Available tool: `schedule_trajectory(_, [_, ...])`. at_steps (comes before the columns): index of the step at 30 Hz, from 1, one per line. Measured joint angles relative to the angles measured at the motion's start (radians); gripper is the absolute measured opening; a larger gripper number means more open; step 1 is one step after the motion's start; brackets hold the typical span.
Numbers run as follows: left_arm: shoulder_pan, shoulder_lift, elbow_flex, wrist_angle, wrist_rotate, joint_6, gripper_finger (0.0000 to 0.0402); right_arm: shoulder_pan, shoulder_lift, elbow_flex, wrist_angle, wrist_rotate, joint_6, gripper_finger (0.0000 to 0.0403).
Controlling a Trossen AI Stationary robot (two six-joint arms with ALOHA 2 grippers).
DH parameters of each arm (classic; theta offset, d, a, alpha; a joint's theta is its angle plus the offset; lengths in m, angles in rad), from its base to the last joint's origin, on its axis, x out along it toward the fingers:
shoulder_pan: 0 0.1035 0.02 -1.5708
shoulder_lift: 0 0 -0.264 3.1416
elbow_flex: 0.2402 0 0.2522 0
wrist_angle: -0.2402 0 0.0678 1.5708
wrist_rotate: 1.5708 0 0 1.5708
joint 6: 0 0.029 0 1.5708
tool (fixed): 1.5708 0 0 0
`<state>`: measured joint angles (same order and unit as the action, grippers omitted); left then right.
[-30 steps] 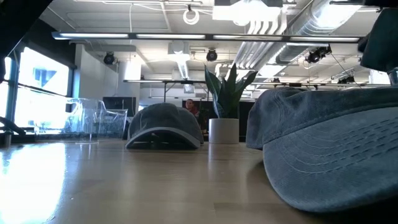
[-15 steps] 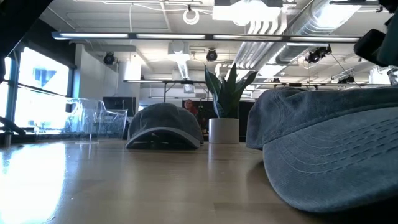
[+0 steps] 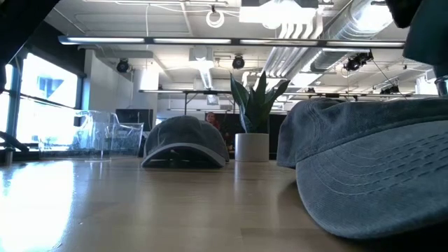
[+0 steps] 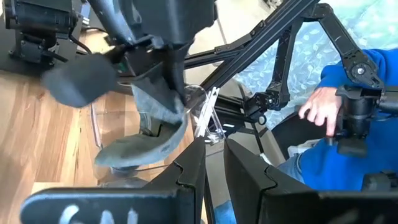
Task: Pick & Place hat
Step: Put the bottom black cap into the bottom transparent bin
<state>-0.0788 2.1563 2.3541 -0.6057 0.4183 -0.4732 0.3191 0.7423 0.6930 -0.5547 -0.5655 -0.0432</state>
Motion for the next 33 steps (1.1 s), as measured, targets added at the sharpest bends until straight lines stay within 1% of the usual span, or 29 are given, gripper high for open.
schedule_trajectory(3, [0.000, 0.000, 0.000, 0.001, 0.000, 0.000, 0.0055, 0.000, 0.003, 0.000, -0.055, 0.122, -0.125, 0.0035])
schedule_trajectory(6, [0.000, 0.000, 0.000, -0.004, 0.000, 0.001, 0.0055, 0.000, 0.013, 0.000, -0.111, 0.229, -0.206, 0.0031])
schedule_trajectory(8, [0.000, 0.000, 0.000, -0.007, 0.000, 0.001, 0.0055, 0.000, 0.017, 0.000, -0.130, 0.290, -0.224, 0.0040])
schedule_trajectory(11, [0.000, 0.000, 0.000, -0.019, 0.001, 0.001, 0.0055, 0.000, 0.017, 0.000, -0.142, 0.333, -0.222, 0.0071])
schedule_trajectory(14, [0.000, 0.000, 0.000, -0.033, 0.002, 0.001, 0.0055, 0.000, 0.017, 0.000, -0.145, 0.357, -0.176, 0.0106])
schedule_trajectory(19, [0.000, 0.000, 0.000, -0.034, 0.007, -0.002, 0.0055, 0.000, 0.011, 0.010, -0.148, 0.319, -0.082, 0.0161])
schedule_trajectory(23, [0.000, 0.000, 0.000, -0.060, 0.040, -0.002, 0.0055, 0.000, 0.008, 0.086, -0.166, 0.283, 0.064, 0.0203])
schedule_trajectory(26, [0.000, 0.000, 0.000, -0.148, 0.042, -0.003, 0.0055, 0.000, 0.008, 0.148, -0.171, 0.252, 0.195, 0.0221])
schedule_trajectory(28, [0.000, 0.000, 0.000, -0.235, 0.039, -0.013, 0.0055, -0.005, 0.009, 0.179, -0.189, 0.282, 0.247, 0.0222])
schedule_trajectory(30, [0.000, 0.000, 0.000, -0.326, 0.038, -0.028, 0.0055, -0.014, 0.010, 0.209, -0.235, 0.354, 0.278, 0.0217])
schedule_trajectory(31, [0.000, 0.012, 0.000, -0.348, 0.038, -0.030, 0.0055, -0.019, 0.010, 0.224, -0.264, 0.397, 0.298, 0.0212])
schedule_trajectory(33, [0.000, 0.049, 0.003, -0.339, 0.040, -0.032, 0.0055, -0.027, 0.010, 0.270, -0.330, 0.486, 0.336, 0.0199])
